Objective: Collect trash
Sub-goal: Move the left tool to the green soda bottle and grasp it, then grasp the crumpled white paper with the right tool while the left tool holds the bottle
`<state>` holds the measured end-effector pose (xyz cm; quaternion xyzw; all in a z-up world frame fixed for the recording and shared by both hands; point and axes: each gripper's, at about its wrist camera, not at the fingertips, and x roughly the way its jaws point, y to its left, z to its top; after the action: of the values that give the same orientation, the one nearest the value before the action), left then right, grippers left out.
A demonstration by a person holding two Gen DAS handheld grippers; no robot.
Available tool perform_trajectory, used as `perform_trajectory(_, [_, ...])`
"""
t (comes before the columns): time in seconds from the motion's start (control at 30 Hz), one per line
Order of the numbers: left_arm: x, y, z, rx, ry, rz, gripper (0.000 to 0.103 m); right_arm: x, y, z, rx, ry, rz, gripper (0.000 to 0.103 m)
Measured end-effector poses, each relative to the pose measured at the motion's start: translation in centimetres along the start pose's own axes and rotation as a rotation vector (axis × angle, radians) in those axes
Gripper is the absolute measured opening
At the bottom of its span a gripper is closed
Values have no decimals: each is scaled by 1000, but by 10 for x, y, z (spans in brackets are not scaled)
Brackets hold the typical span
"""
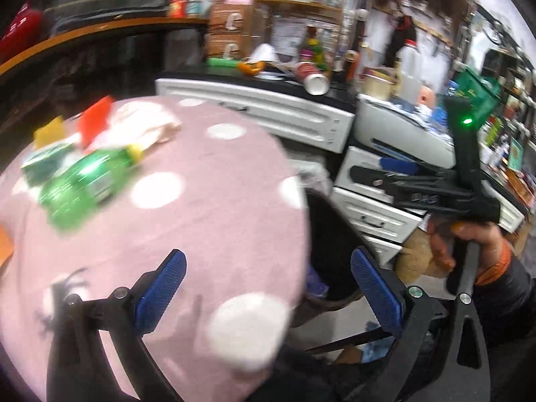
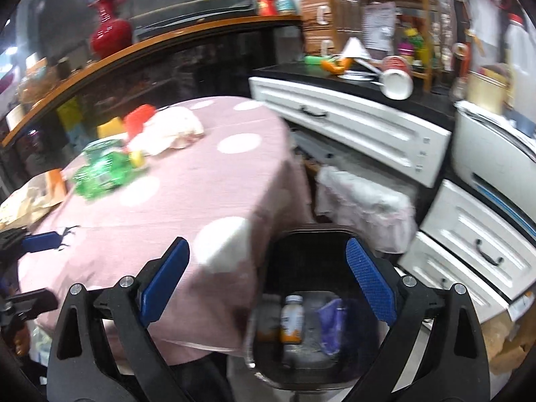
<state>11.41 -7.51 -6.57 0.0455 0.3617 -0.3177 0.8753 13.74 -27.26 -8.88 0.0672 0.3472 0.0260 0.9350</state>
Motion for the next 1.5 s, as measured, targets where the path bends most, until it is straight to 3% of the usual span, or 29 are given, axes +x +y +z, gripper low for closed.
perform_trajectory(0.23, [-13,56,-18,-61,25,110,97,16,52,5,-99,37,98,93])
perform_trajectory(0.3, [-18,67,-14,-38,15,138,97,20,65,7,-125,45,116,93])
perform_trajectory(0.43, [-19,85,4,107,32,186,97,28,77,9,-148,59,131,93])
perform_trajectory(0.5, [-14,97,18,180,70,175,97,32,79,9,-146,73,143,93])
perform_trajectory(0.8, [31,149,77,286,210,112,88,44,71,4,-126,127,139,93])
perform_trajectory(1.0, [72,157,86,378,338,101,79,54,68,4,-114,156,132,93])
perform_trajectory(1.2, [100,164,84,405,432,101,72,67,66,5,-102,186,131,93])
perform_trajectory(1.27, [107,163,80,421,439,119,71,71,67,7,-102,187,129,93])
perform_trajectory(1.33, [109,165,83,396,420,103,61,72,67,8,-99,185,133,93])
perform_trajectory(1.5, [105,167,83,360,376,108,60,76,72,11,-110,189,135,93])
